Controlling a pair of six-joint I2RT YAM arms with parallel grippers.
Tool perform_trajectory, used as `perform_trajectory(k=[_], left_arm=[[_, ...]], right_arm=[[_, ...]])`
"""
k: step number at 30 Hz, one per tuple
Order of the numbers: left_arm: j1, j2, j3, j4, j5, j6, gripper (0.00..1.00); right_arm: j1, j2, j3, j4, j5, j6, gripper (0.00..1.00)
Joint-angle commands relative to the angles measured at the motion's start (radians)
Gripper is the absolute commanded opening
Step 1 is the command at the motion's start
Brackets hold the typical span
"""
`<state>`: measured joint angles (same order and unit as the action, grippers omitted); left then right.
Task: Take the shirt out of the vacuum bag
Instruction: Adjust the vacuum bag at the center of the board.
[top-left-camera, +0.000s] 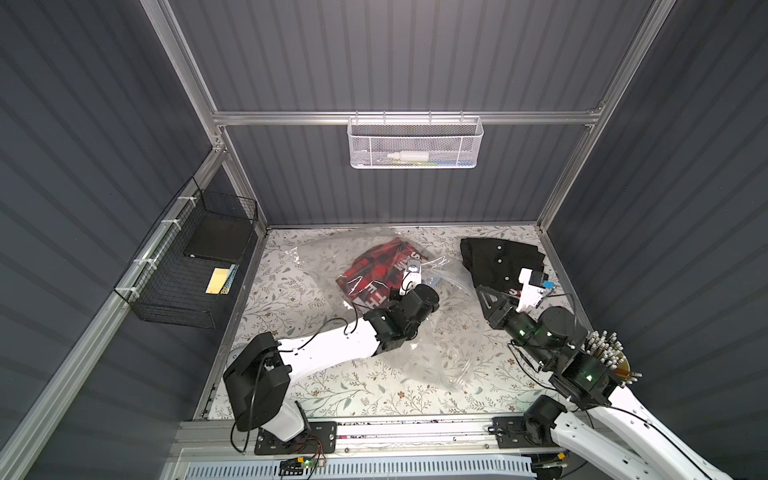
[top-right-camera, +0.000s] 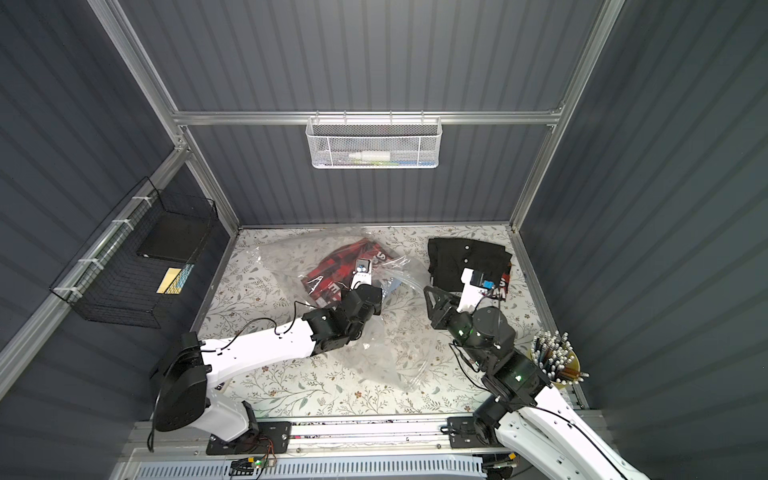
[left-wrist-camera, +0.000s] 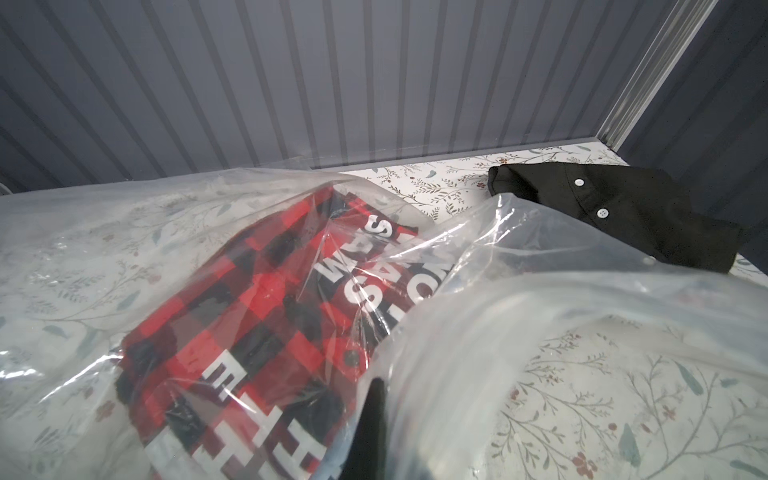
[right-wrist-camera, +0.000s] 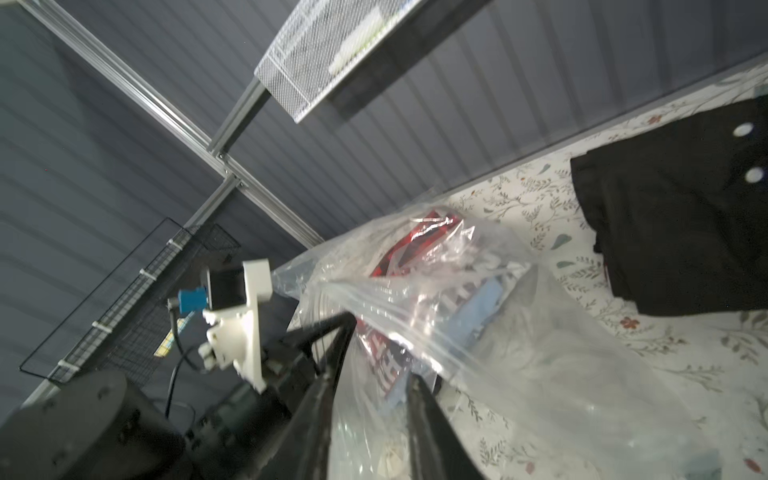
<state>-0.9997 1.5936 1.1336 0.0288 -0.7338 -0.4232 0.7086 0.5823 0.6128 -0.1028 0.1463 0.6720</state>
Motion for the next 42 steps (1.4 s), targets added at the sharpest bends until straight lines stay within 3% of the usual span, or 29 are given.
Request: perform_trajectory(k=[1, 10, 14, 19, 24, 28, 42], left_arm=[[0.038, 0.052, 0.087, 0.076, 0.035, -0.025, 0.0], [0.136, 0.161, 0.259, 0.047, 0.027, -0.068, 0.0], [0.147, 0.147, 0.245, 0.043, 0.019, -0.061, 0.0], [0.149, 0.108, 0.196, 0.042, 0.006, -0.046, 0.0], [0.15, 0.047, 0.128, 0.039, -0.001, -0.048, 0.0], [0.15, -0.011, 0.053, 0.033, -0.011, -0.06, 0.0], [0.15, -0.151, -0.068, -0.035, -0.023, -0.13, 0.0]], right_arm=[[0.031, -0.011, -0.067, 0.008, -0.008, 0.052, 0.24], [0.034, 0.141, -0.204, 0.259, -0.038, 0.077, 0.25], [0.027, 0.285, -0.215, 0.362, 0.019, 0.079, 0.24], [-0.026, 0.464, -0.183, 0.47, -0.009, 0.062, 0.21], [-0.175, 0.652, -0.156, 0.56, -0.118, 0.063, 0.14], [-0.229, 0.8, -0.044, 0.562, -0.178, 0.013, 0.14], [-0.267, 1.167, 0.297, 0.588, -0.12, -0.035, 0.13]])
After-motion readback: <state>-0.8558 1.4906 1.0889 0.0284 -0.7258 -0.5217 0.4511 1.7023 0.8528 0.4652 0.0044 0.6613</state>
